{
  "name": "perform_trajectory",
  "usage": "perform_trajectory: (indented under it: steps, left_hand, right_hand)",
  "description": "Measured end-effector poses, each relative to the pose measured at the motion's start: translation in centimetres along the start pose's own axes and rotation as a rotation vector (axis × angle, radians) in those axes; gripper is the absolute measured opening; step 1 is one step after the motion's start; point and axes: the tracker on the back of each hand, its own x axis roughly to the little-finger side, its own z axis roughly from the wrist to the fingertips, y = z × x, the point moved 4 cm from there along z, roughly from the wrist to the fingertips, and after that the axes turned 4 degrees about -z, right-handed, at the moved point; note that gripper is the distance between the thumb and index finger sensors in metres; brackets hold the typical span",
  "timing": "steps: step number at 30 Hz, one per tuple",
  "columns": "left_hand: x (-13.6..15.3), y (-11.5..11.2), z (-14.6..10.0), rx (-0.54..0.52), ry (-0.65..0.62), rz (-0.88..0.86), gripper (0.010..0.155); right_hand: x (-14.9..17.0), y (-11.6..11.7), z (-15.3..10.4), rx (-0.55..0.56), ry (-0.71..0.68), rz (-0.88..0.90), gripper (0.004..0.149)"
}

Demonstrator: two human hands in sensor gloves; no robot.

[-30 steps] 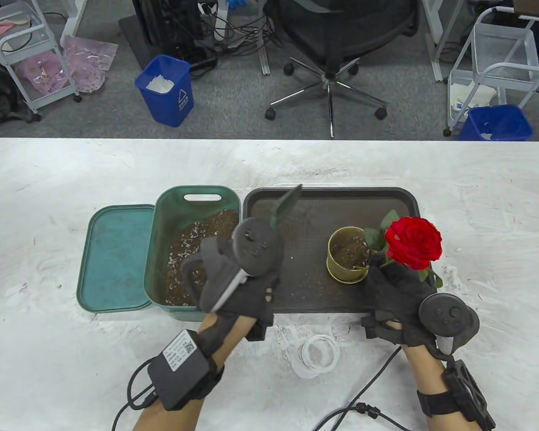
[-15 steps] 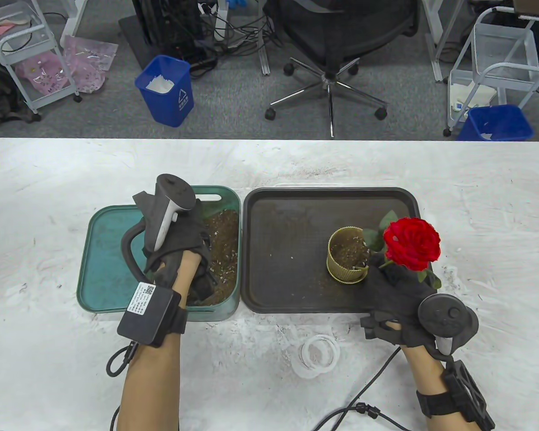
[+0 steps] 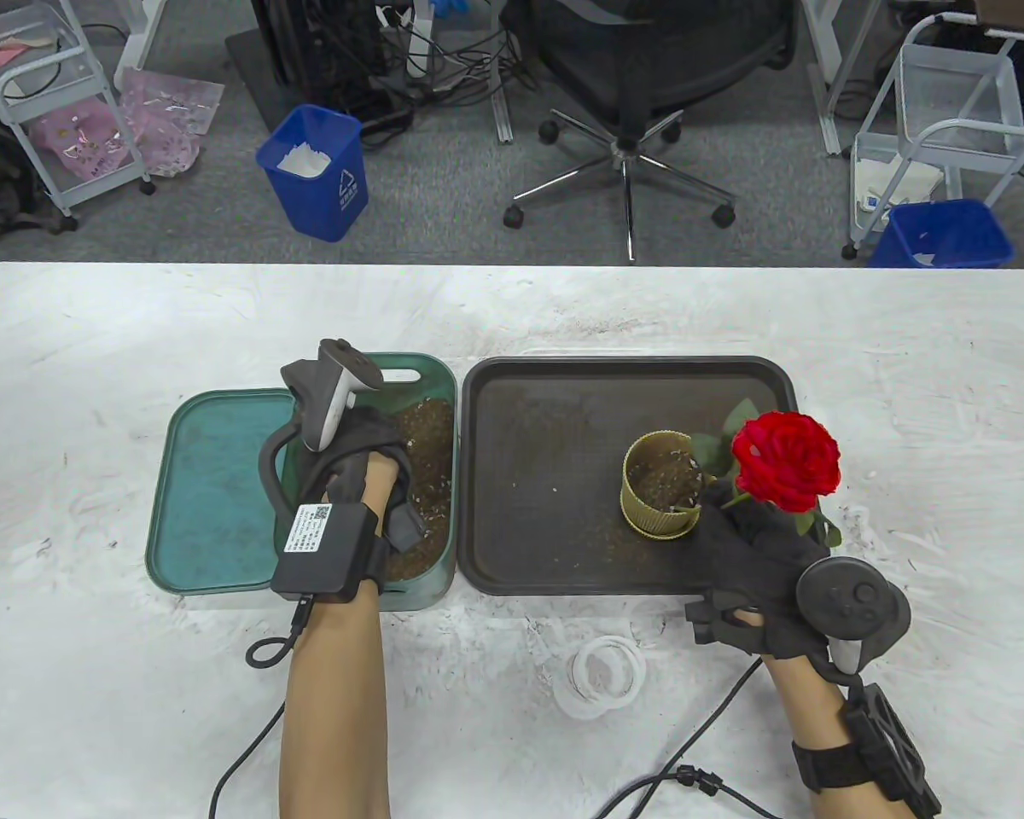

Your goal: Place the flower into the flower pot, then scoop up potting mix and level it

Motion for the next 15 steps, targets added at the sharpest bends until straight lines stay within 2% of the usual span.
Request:
perform_trajectory:
  steps: [7,15]
  left_hand:
    - [0.3,-0.8,0.3,0.091,-0.029,-0.080,0.055]
    - [1.2,-1.5,0.4,0.260,-0.087,-0.292,0.055]
  right_hand:
    - [0.0,0.0,0.0,0.000,-0.002,-0.001,0.037]
    - [0.0,0.0,0.0,-0.001,-0.004,-0.001,0.037]
